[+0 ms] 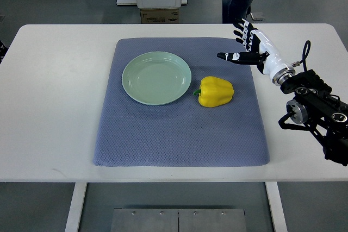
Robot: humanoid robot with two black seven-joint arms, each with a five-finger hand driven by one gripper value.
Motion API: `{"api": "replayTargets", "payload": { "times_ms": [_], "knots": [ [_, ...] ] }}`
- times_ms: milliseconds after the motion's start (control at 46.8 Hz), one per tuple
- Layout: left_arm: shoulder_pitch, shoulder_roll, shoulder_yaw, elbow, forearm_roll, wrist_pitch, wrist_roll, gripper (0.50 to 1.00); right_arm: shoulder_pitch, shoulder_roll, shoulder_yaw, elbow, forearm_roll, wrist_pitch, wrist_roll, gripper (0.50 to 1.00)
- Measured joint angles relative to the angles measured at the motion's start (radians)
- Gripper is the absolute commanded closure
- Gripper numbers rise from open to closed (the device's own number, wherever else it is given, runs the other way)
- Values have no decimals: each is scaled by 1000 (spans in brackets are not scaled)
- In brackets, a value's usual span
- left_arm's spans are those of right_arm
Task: Place yellow pepper on plate with right hand
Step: 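Move the right hand down over the yellow bell pepper, then close the right hand fingers around the yellow pepper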
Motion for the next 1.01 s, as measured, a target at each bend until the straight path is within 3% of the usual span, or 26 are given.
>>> {"api": "replayTargets", "payload": {
  "times_ms": [299, 1005],
  "knots": [
    [0, 0, 0, -1, 0, 0, 0, 500, 13, -76, -146, 124, -110, 43, 9, 507],
    [0, 0, 0, -1, 0, 0, 0, 500, 37, -70, -274, 108, -219, 35, 16, 513]
  ]
}}
